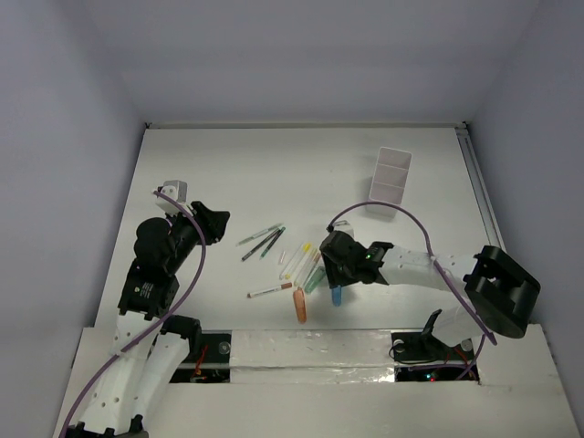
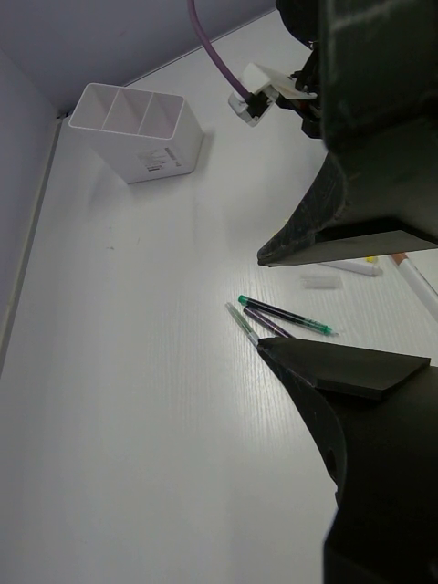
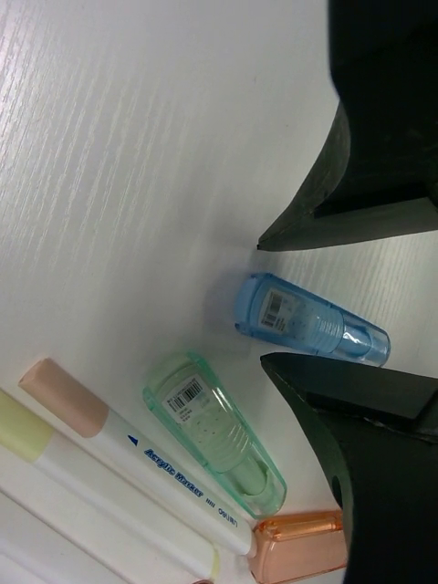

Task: Sort the stationery into containers
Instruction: Pick up the stationery from the center of the board, then place the stationery in the storage box.

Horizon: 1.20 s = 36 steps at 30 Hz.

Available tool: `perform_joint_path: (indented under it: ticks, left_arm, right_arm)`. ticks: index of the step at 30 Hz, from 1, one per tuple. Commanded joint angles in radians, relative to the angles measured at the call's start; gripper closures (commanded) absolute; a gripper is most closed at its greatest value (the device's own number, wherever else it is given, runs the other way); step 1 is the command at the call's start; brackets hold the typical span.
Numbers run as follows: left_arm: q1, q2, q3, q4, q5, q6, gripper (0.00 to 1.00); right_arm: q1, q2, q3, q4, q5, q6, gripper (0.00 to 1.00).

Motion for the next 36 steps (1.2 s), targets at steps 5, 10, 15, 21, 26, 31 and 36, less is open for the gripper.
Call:
perform_joint_path:
  ticks: [5, 10, 15, 21, 26, 31, 36]
  left_arm:
    - [-0.003, -0.009, 0.000, 0.045, 0.011, 0.003, 0.66]
    - [-0.003, -0.009, -0.001, 0.045, 0.011, 0.000, 0.65]
    - [-0.003, -0.014, -0.001, 0.045, 0.011, 0.000, 0.66]
    - [-0.003, -0.017, -0.003, 0.051, 0.017, -0.001, 0.65]
    - [-0.023, -0.005, -0.014, 0.071, 0.057, -0.007, 0.65]
    - [-0.046, 0.034, -0.017, 0.083, 0.135, -0.001, 0.64]
    - [-0.067, 0.069, -0.015, 0.083, 0.169, 0.002, 0.60]
  right_arm:
    - [0.011, 0.017, 0.023, -0.009, -0.004, -0.001, 0.51]
    - [0.011, 0.022, 0.025, -0.018, 0.008, 0.011, 0.66]
    - [0.011, -0.025, 0.035, -0.013, 0.050, 0.028, 0.89]
    - [-0.064, -0.085, 0.155, 0.055, 0.194, -0.062, 0.89]
    - [-0.224, -0.122, 0.230, 0.320, 0.194, -0.210, 0.88]
    - [-0.384, -0.061, 0.322, 0.528, 0.304, -0.353, 0.88]
    - [-0.523, -0.010, 0.330, 0.763, 0.347, -0.438, 0.88]
